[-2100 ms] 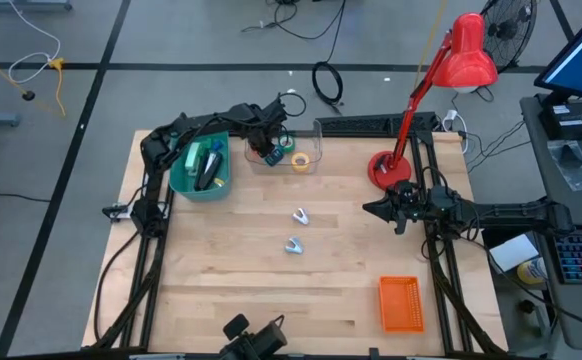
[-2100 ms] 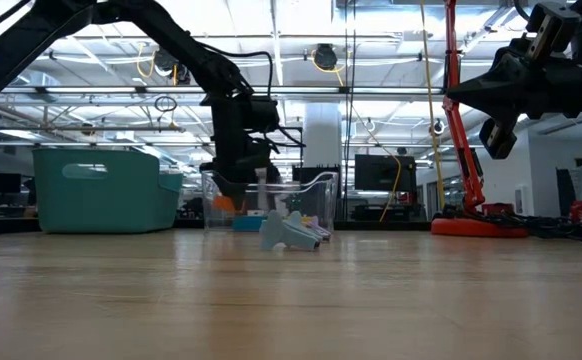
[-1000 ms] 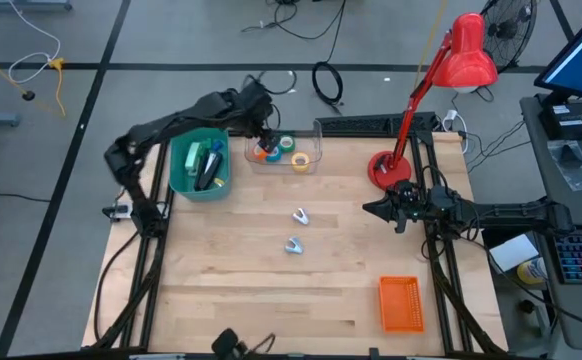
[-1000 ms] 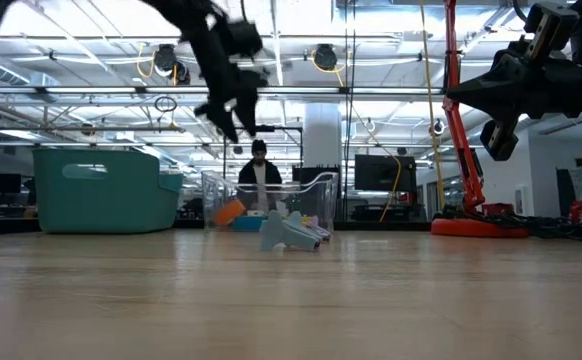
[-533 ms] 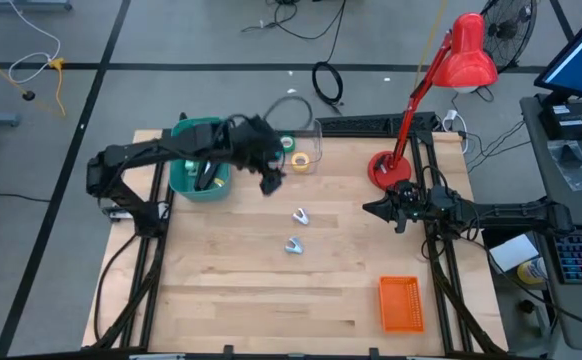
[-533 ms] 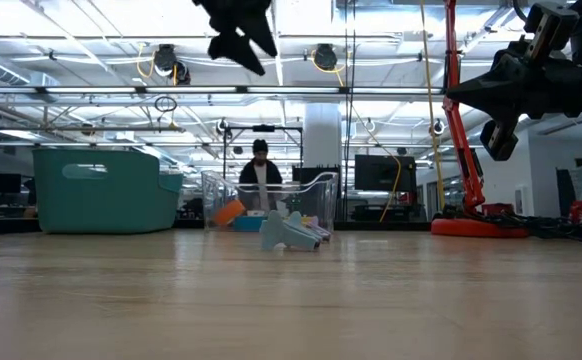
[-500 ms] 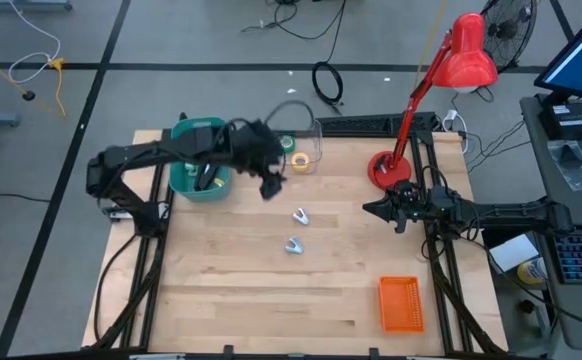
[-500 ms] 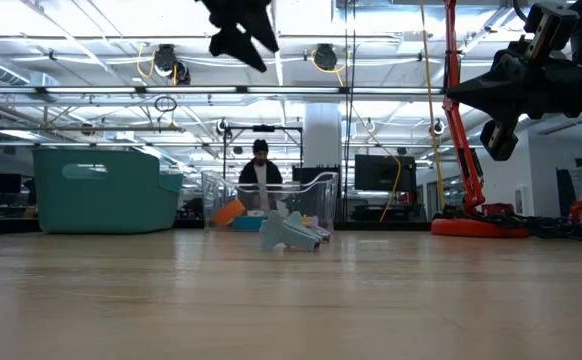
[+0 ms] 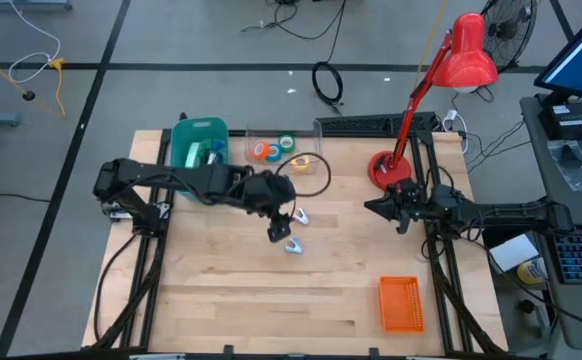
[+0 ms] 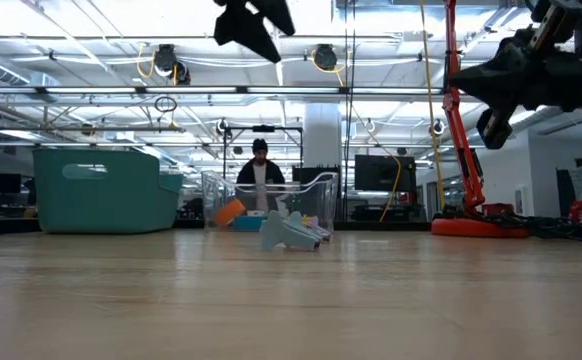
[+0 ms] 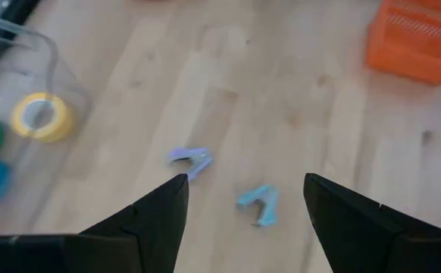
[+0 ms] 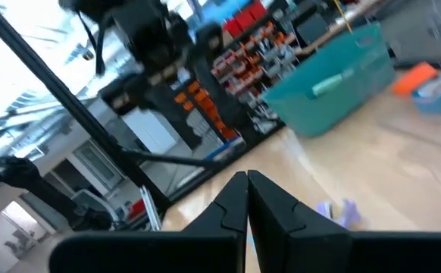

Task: Pick and place Stapler, Stapler remover, tape
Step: Put the pink staple remover into the orange bin

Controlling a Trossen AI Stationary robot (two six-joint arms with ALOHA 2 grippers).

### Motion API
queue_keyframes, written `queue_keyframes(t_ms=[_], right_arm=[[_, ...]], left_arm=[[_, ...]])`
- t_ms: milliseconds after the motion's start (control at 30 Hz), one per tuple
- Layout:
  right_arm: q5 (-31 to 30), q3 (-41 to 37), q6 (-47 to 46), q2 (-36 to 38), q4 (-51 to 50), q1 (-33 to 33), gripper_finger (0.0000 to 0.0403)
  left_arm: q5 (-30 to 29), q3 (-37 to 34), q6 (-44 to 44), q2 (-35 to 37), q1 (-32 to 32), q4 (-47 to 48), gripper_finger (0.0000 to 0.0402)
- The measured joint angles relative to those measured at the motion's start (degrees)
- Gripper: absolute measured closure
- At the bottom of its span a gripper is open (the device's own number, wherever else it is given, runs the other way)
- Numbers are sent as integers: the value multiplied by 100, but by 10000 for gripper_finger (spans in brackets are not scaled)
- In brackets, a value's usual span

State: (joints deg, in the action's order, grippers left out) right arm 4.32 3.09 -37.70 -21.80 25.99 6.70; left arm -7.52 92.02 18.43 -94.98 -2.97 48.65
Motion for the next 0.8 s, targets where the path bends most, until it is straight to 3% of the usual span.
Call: queue_keyframes(t_ms=[133, 367, 667, 800], right_arm=[[35, 0, -4, 1, 378, 0, 399], [346, -4, 273, -7, 645, -7, 399], [496, 122, 299, -89, 1009, -73, 399], [476, 518, 601, -408, 746, -270, 399]], left_arm=[[-208, 12, 405, -118, -231, 178, 135], [-1455, -310, 1092, -123, -592, 162, 135], [-905, -2380, 1116, 975, -769, -1625, 135], [-882, -3072, 1059, 1572, -696, -1917, 135]])
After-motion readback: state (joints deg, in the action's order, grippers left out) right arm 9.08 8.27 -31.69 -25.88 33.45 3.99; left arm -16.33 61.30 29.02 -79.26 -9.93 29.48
